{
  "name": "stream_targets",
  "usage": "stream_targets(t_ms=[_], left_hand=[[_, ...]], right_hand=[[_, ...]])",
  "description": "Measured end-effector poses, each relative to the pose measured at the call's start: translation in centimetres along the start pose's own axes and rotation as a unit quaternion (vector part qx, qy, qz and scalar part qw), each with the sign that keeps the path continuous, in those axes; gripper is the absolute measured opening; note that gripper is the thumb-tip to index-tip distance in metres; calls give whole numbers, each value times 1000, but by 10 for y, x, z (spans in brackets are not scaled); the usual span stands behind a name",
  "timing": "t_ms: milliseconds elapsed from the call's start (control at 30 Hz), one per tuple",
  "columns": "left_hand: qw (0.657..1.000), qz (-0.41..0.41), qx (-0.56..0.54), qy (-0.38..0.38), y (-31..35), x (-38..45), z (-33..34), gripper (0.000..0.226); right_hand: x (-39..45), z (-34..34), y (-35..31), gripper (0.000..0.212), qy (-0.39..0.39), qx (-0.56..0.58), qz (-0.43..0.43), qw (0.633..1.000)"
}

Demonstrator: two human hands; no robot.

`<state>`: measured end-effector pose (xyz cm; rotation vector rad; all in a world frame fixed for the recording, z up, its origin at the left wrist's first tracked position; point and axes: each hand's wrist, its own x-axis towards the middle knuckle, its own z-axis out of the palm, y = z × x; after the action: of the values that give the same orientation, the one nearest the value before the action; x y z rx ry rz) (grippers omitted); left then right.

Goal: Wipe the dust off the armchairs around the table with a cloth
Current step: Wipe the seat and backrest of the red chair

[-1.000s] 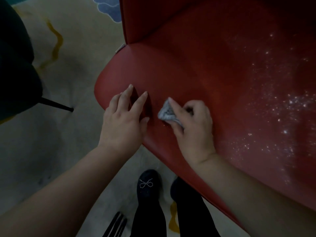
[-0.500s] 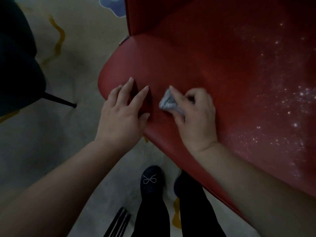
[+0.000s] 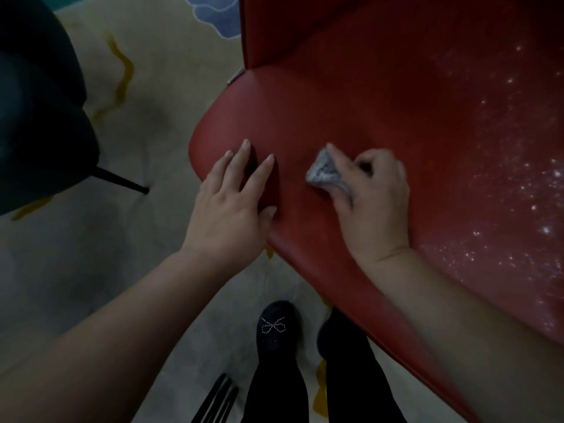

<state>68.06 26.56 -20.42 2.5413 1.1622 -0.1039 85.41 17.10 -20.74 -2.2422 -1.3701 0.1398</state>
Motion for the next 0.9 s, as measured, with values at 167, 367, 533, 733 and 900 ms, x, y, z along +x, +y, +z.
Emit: stream_targets(t_ms=[167,367,533,733,900], left_hand=[[1000,5,0,-7,10,3,-1,71],[999,37,2,-13,38,9,-1,69],[998,54,9,-18,59,22,-2,68],[997,74,14,-18,85,34,-2,66],[997,-3,-46,56,88,45,-7,55]], right_hand=[[-39,-16,12,52,34,0,65,997],[-12,-15,20,47,-5,-20,3,1000],[-5,-29,50,47,70,-6,118,990],[-12,-36,56,49,46,3,82,996],[44,-49,93,48,68,-11,129,989]])
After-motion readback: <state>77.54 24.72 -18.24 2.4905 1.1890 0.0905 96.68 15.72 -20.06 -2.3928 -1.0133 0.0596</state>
